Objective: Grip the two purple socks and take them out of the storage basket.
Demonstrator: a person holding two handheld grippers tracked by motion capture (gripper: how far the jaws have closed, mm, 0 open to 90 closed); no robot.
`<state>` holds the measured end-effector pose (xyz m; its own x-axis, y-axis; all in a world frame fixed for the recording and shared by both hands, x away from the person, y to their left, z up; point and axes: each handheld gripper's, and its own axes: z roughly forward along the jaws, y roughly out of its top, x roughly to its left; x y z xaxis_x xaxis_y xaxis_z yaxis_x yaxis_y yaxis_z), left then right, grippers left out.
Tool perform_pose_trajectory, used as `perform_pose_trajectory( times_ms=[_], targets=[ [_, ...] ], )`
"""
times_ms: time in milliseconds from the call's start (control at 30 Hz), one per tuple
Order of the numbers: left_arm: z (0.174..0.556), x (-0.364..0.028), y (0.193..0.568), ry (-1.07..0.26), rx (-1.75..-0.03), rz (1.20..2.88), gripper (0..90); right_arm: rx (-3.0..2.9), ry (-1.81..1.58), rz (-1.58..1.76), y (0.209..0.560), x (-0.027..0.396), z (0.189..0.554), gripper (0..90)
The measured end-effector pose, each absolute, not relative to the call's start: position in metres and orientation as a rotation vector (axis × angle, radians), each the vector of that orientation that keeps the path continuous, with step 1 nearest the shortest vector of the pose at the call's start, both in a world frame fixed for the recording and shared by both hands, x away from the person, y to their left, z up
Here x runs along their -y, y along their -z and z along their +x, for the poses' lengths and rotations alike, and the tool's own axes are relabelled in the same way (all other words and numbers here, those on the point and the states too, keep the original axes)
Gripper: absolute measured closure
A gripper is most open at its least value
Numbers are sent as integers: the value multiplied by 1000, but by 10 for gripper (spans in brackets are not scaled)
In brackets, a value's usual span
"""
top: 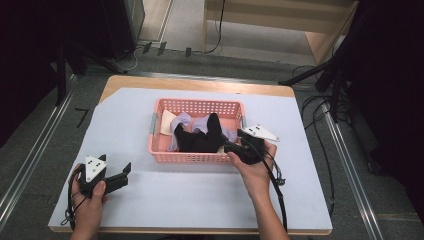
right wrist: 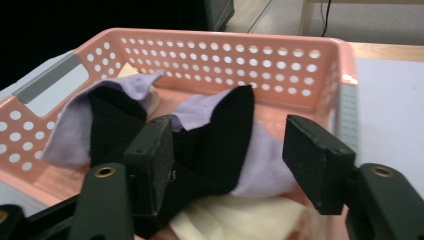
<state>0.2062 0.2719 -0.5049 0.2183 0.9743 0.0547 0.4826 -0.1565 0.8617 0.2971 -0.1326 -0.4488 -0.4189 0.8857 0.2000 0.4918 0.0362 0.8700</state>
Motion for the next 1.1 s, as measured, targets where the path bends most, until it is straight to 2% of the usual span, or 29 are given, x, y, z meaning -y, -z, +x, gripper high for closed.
perform_pose_trajectory(
  times_ms=[467,700,933,1100],
  targets=[
    [206,-272,505,-842,-1358,1758,156,-1995,-1388,1188,455,68,309,547],
    [206,-272,505,-838,-1356,1758,156,-2139,-1402,1220,457,38,312,572],
    [206,-272,505,-836,-1353,1759,156,-2208,-1414,1242,455,11,314,662],
    [206,-273,504,-831,-1354,1764,157,-2225,-1360,1269,454,-5,316,681]
  ],
)
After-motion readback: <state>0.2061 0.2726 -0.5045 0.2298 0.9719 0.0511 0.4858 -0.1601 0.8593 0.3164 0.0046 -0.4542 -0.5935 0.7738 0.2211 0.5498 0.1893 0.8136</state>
